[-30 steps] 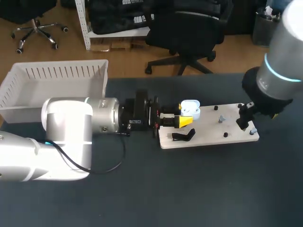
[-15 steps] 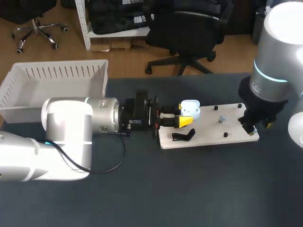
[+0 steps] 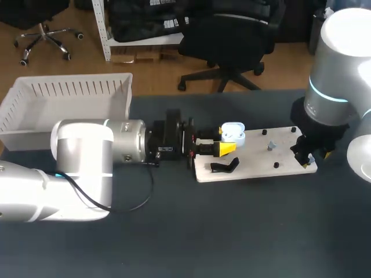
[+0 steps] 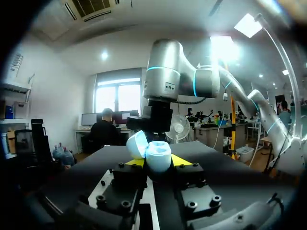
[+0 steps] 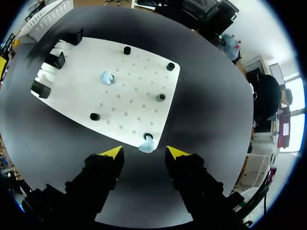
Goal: Pick up each earbud case from the left stands, insert the matching earbuds, close the lid, and place the case in the box.
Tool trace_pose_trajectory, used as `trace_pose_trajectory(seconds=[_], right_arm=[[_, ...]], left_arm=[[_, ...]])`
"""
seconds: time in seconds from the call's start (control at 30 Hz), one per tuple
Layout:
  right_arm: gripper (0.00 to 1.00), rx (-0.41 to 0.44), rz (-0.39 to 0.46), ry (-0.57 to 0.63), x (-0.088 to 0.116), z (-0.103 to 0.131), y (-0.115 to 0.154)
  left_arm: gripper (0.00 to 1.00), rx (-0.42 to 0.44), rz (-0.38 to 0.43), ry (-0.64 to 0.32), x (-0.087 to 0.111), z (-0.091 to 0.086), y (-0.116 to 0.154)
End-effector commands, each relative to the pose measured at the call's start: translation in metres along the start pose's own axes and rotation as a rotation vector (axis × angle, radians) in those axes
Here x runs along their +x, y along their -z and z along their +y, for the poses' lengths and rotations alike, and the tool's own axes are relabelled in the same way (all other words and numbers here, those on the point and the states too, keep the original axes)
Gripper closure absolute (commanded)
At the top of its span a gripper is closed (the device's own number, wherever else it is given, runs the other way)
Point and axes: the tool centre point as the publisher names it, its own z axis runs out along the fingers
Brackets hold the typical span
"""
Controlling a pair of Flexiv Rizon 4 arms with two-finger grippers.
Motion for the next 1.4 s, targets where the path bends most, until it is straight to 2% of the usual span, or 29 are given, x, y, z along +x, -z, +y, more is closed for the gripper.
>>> trace_pose_trajectory(seconds=[0.03, 0.3, 0.5, 1.13, 1.37, 1.4], right_arm=[[0.53, 0.016, -0.008, -0.004, 0.0, -0.001, -0.004], [0.53, 0.023, -0.006, -0.003, 0.0, -0.001, -0.008], [0.6, 0.028, -0.005, -0.004, 0.0, -0.001, -0.011], [0.7, 0.028, 0.0, -0.018, -0.001, -0.002, -0.017], [0.78, 0.029, 0.0, -0.018, -0.001, -0.002, -0.017], [0.86, 0.03, 0.0, -0.018, -0.001, -0.002, -0.017]], left_arm=[[1.0, 0.0, -0.001, 0.0, 0.001, 0.0, 0.0], [1.0, 0.0, -0.001, 0.0, 0.001, 0.0, 0.0], [1.0, 0.0, -0.001, 0.0, 0.001, 0.0, 0.0], [1.0, 0.0, -0.001, 0.0, 0.001, 0.0, 0.0], [1.0, 0.0, -0.001, 0.0, 0.001, 0.0, 0.0], [1.0, 0.0, -0.001, 0.0, 0.001, 0.0, 0.0]])
